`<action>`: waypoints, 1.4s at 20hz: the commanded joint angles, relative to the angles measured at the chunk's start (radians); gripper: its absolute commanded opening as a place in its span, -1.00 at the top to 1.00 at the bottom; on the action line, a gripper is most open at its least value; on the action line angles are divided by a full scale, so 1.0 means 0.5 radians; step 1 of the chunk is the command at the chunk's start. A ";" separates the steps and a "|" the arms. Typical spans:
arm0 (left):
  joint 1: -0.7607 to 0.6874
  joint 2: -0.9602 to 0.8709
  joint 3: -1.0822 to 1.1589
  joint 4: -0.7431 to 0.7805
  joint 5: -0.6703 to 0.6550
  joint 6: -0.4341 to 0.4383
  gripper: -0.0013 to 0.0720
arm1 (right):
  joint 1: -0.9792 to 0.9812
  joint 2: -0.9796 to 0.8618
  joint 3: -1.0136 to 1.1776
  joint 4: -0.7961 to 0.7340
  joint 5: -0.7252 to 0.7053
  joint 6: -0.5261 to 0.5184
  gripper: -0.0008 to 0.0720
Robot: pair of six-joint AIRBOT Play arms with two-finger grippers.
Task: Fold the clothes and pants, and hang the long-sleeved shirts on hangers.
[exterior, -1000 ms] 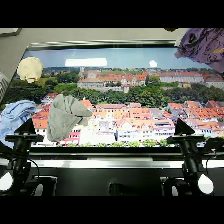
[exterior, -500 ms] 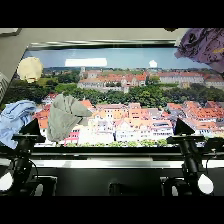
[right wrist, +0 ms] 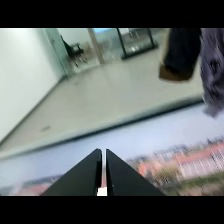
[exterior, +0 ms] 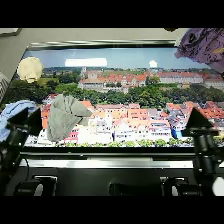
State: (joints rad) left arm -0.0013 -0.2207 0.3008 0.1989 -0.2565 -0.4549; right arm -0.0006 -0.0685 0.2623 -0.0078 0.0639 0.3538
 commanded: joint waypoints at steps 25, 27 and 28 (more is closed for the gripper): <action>-0.182 -2.271 1.321 2.322 -0.909 -2.547 0.91 | 0.002 -1.857 1.530 -2.628 2.211 2.586 0.13; -0.224 -2.264 1.408 2.069 -0.998 -2.525 0.92 | 0.002 -1.857 1.530 -2.628 2.248 2.585 0.13; -0.290 -2.264 1.484 1.812 -1.043 -2.378 0.92 | 0.002 -1.857 1.530 -2.628 2.276 2.585 0.13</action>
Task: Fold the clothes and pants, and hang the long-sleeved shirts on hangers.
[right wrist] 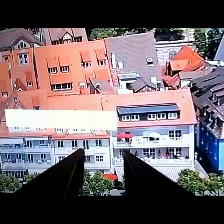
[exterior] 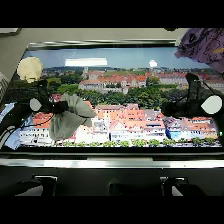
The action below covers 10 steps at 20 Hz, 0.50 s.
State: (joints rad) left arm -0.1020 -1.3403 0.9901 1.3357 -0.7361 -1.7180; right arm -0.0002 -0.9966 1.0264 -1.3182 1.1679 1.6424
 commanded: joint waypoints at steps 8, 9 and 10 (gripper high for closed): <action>-1.228 -0.259 0.748 -1.066 0.170 0.309 0.92 | 0.001 0.169 0.002 -0.126 0.272 0.007 0.14; -1.324 -0.346 0.796 -1.067 0.233 0.230 0.92 | 0.002 0.214 0.002 -0.175 0.338 0.007 0.14; -1.395 -0.434 0.838 -1.067 0.285 0.185 0.92 | 0.001 0.256 0.002 -0.214 0.397 0.007 0.14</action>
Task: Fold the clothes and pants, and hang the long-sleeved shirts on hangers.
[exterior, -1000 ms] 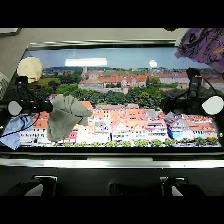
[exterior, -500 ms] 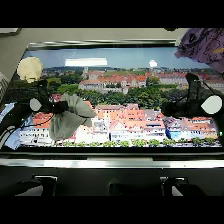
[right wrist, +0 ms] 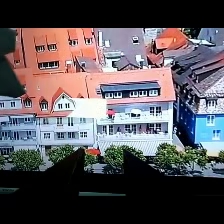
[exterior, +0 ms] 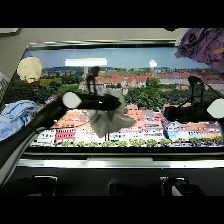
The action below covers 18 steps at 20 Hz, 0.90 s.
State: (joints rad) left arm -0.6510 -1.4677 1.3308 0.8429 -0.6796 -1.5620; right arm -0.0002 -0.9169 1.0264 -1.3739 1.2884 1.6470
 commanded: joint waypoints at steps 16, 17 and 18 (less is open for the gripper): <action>0.952 -0.006 0.248 -0.121 -0.555 -0.098 -0.94 | -0.953 -0.188 -0.223 0.797 0.404 -0.024 -0.52; 1.034 0.023 0.248 -0.122 -0.554 -0.098 -0.94 | -0.994 -0.211 -0.381 0.953 0.331 -0.082 -0.52; 1.109 0.039 0.248 -0.122 -0.555 -0.099 -0.94 | -0.975 -0.211 -0.557 1.090 0.247 -0.130 -0.52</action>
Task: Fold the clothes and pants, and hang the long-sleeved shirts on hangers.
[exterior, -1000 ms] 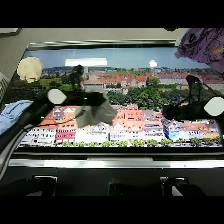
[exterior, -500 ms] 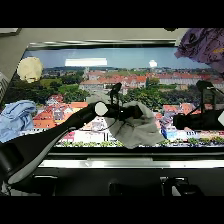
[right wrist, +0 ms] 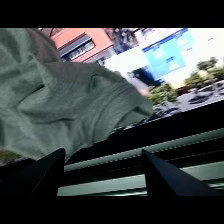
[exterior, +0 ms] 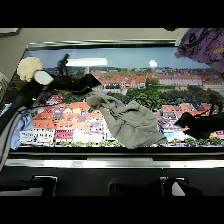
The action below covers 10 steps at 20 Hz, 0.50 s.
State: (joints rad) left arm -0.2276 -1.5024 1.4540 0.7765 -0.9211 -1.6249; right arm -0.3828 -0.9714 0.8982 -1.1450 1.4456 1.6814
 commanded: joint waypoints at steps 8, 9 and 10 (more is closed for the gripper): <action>0.418 0.103 0.002 0.011 -0.017 0.027 -0.95 | 0.481 -0.124 -0.881 0.665 -0.849 -0.094 -0.51; 0.418 0.101 0.002 0.011 -0.020 0.018 -0.96 | 0.549 -0.143 -0.881 0.519 -0.869 0.034 -0.51; 0.419 0.099 0.001 0.012 -0.031 0.019 -0.97 | 0.594 -0.166 -0.881 0.411 -0.865 0.119 -0.51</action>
State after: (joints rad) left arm -0.0292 -1.4532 1.4540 0.7807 -0.9363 -1.6123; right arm -0.1772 -1.0344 0.4854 -0.8280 1.1053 1.6234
